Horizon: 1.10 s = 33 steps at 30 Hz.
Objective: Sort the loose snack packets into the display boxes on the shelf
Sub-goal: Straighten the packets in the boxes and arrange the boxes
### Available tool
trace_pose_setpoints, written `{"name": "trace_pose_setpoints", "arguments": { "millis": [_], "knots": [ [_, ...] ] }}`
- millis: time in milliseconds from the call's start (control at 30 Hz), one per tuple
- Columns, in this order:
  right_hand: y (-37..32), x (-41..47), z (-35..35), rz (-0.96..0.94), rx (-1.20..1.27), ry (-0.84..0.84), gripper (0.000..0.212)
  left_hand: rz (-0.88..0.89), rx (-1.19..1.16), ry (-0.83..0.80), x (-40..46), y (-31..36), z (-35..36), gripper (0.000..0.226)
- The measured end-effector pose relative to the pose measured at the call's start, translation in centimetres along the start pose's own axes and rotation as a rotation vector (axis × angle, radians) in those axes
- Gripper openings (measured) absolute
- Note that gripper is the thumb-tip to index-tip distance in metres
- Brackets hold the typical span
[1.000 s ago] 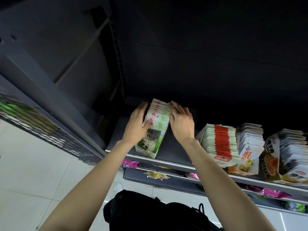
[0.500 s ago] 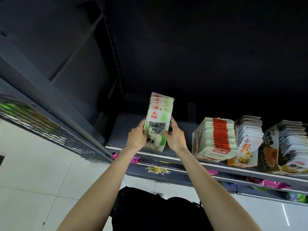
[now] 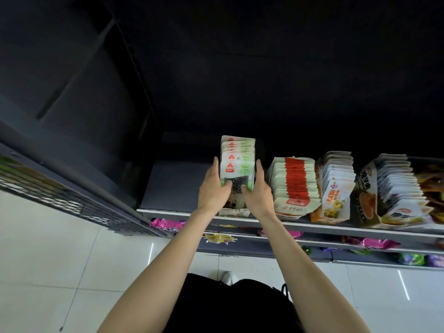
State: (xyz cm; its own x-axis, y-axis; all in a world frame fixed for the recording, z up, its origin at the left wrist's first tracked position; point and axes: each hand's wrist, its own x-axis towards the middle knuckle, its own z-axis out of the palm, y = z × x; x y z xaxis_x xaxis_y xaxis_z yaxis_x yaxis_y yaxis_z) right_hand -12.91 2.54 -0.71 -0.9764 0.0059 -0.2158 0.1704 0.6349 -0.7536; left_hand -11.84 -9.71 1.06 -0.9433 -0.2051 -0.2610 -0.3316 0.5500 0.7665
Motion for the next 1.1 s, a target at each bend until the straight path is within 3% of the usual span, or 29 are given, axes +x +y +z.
{"name": "trace_pose_setpoints", "arguments": {
  "millis": [167, 267, 433, 533, 700, 833, 933, 1100],
  "knots": [
    [-0.6, 0.4, -0.4, -0.049, 0.108, -0.026, 0.082, 0.046, -0.194, 0.028, 0.6, 1.9, -0.2, 0.056],
    [-0.5, 0.3, -0.8, -0.034, 0.121, -0.051, 0.079, 0.008, -0.083, 0.098, 1.6, 1.9, -0.3, 0.043],
    [0.0, 0.8, -0.6, -0.026, 0.108, -0.031, 0.072, -0.010, 0.113, 0.366, 2.9, 2.1, -0.8, 0.033],
    [0.0, 1.0, -0.5, -0.047, 0.030, -0.001, 0.066, 0.045, 0.107, 0.419, 3.4, 2.0, -1.1, 0.025],
    [-1.5, 1.0, -0.6, -0.188, -0.256, 0.238, 0.031, 0.059, -0.104, 0.269, 4.8, 0.1, -2.4, 0.016],
    [-2.4, 2.4, -0.6, -0.290, -0.459, 0.308, 0.032, 0.116, -0.151, 0.226, 5.2, -0.7, -3.5, 0.009],
    [-2.5, 2.8, -1.3, -0.325, -0.431, 0.281, 0.022, 0.150, -0.115, 0.253, 5.1, -0.4, -3.5, 0.011],
    [-1.8, 2.9, -2.0, -0.359, -0.309, 0.361, 0.014, 0.169, -0.124, 0.100, 5.6, 0.0, -3.7, 0.008]
  ]
}}
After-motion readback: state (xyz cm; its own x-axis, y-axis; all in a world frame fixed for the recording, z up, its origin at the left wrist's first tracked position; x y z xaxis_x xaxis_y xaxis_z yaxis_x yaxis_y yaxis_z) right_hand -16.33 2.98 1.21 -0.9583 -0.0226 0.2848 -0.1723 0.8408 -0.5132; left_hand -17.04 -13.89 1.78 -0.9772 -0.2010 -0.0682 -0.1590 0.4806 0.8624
